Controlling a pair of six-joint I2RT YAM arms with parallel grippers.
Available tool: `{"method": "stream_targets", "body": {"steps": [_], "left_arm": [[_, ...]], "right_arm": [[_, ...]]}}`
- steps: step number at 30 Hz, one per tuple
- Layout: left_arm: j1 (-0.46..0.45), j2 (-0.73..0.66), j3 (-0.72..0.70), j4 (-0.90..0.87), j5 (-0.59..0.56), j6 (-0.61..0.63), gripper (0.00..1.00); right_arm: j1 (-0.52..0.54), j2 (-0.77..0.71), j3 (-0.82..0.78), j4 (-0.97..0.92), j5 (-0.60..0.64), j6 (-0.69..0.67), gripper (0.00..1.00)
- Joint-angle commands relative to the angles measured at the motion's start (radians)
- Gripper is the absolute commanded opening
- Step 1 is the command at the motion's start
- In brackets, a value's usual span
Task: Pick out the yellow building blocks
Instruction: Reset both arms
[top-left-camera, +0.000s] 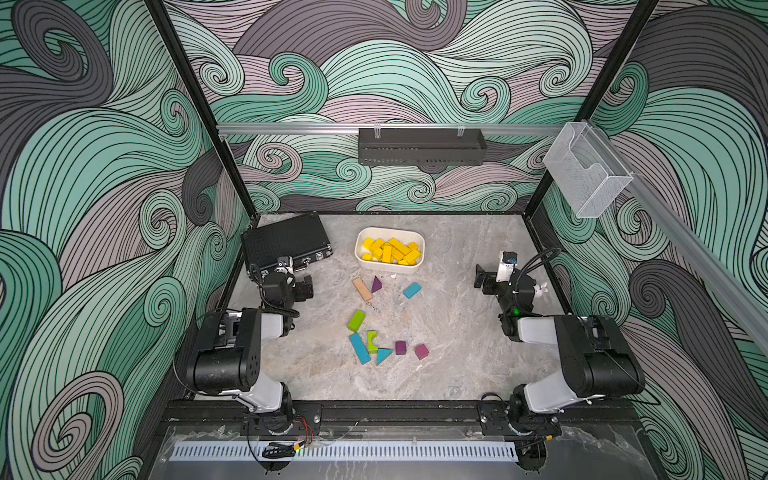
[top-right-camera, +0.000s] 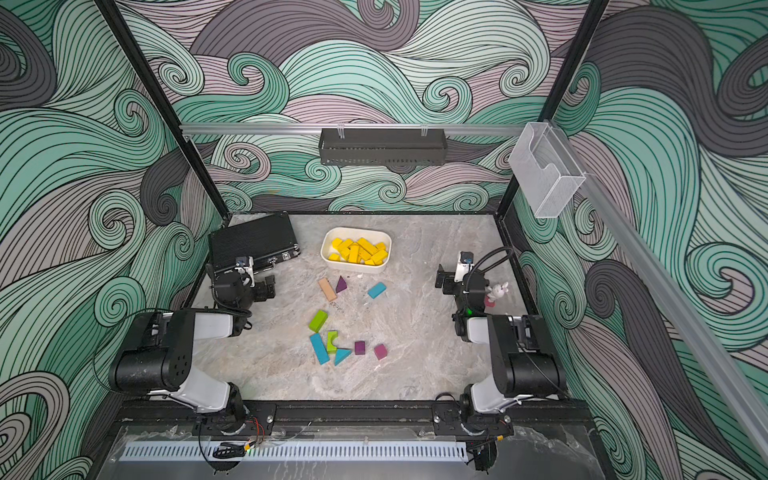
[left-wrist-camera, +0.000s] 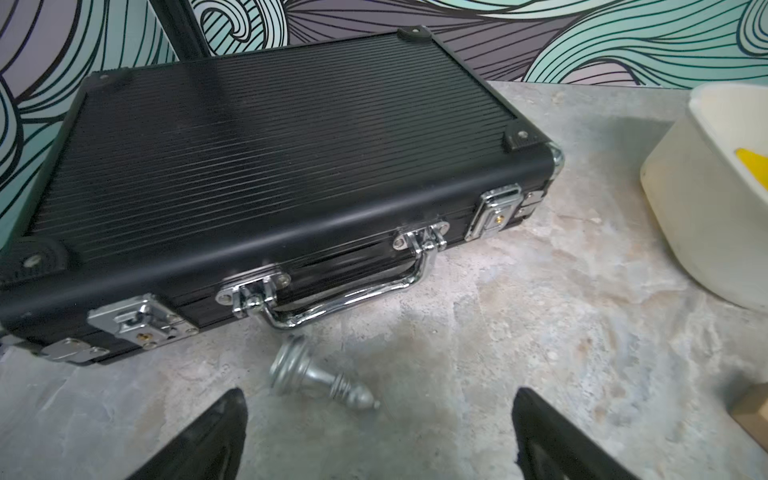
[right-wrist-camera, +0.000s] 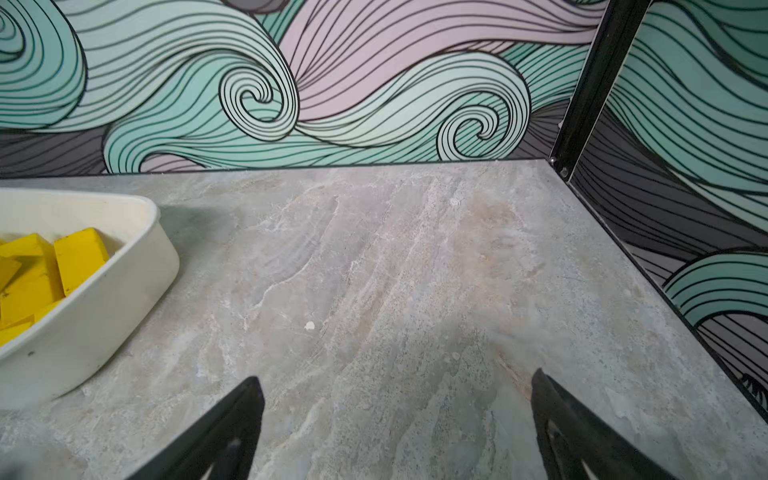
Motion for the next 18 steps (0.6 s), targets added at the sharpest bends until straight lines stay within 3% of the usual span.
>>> {"method": "stream_targets", "body": {"steps": [1,18], "left_arm": [[0.005,-0.016,0.032,-0.030,0.035,-0.026,0.99],[0.003,-0.015,0.043,-0.056,0.024,-0.030,0.99]], "right_arm": [[0.003,-0.001,-0.005,-0.045,0.040,0.003,0.99],[0.026,0.000,0.000,-0.052,0.067,-0.014,0.99]]}}
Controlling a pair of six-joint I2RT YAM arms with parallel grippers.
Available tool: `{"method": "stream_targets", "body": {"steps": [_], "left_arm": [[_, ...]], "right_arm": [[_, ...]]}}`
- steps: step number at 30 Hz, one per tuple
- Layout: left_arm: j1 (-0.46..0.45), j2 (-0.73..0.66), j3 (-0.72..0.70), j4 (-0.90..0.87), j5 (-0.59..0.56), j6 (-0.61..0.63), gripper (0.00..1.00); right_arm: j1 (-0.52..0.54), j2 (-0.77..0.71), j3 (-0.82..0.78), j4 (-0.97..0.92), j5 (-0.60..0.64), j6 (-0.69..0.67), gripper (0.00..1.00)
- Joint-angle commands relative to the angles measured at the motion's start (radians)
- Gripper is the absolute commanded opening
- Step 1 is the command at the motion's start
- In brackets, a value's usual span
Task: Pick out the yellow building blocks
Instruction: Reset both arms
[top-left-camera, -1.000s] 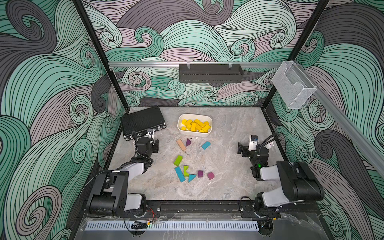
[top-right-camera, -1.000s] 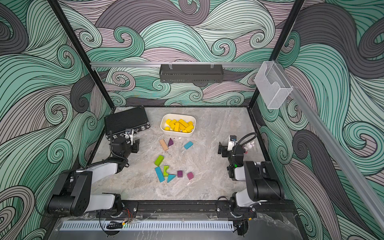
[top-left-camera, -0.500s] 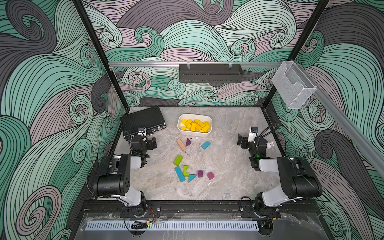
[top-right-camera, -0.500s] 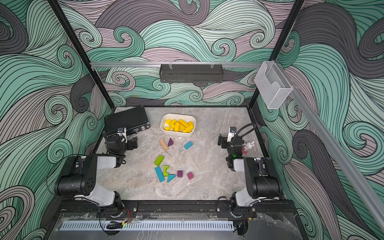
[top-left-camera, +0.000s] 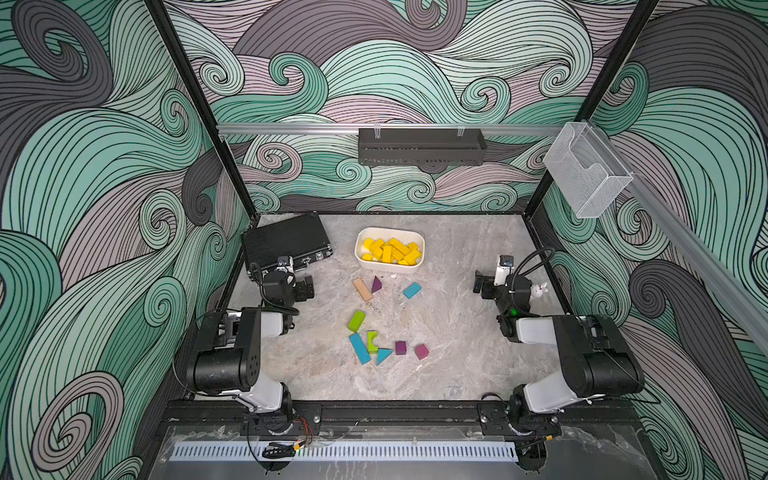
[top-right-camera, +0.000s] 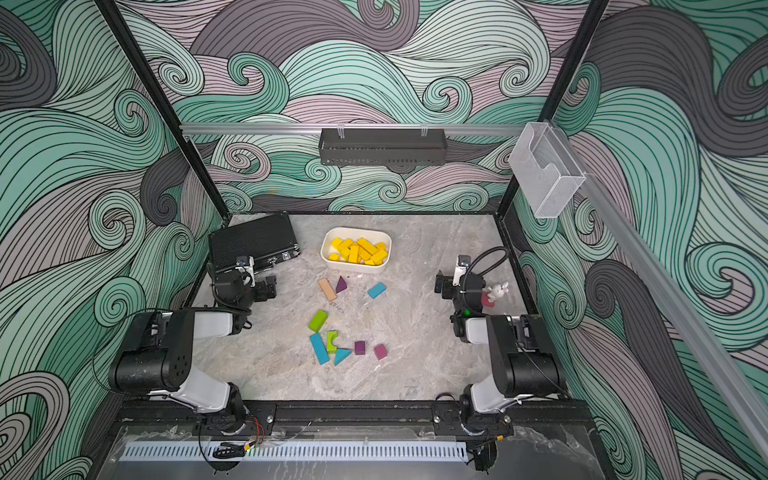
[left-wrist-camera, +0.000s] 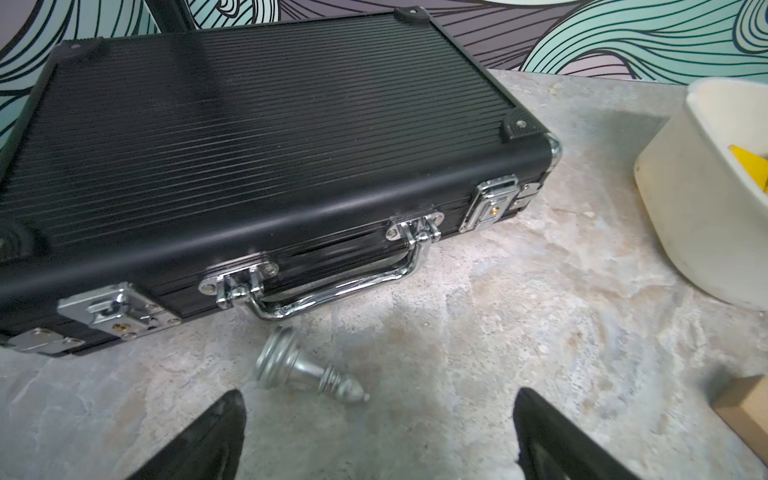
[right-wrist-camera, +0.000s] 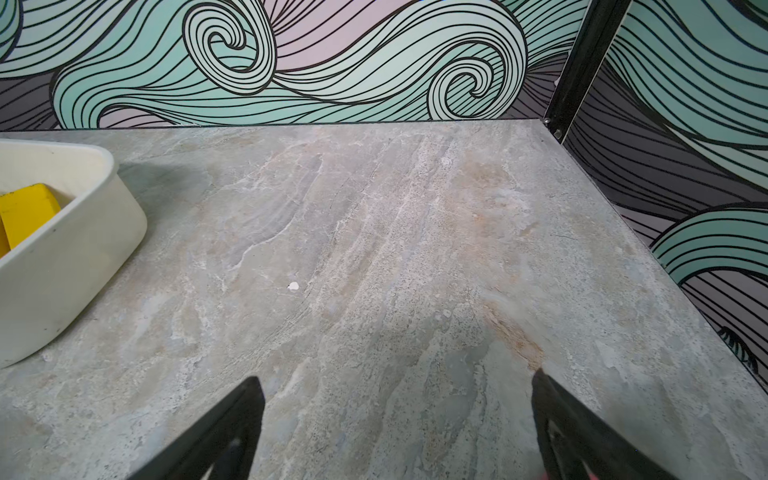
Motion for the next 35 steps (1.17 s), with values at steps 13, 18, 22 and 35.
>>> {"method": "stream_targets", "body": {"steps": [13,18,22,35], "left_arm": [[0.004,-0.042,0.041,-0.041,-0.008,-0.019,0.99],[0.004,-0.075,0.033,-0.055,0.079,0.020,0.99],[0.004,-0.051,0.050,-0.064,-0.026,-0.031,0.99],[0.003,-0.020,0.032,-0.010,0.003,-0.014,0.98]], "right_arm": [[0.003,0.000,0.003,0.004,0.018,-0.008,0.99],[0.003,-0.001,0.003,0.003,0.017,-0.008,0.99],[0.003,0.000,0.003,0.003,0.018,-0.009,0.99],[0.000,0.000,0.003,0.002,0.013,-0.008,0.99]]}}
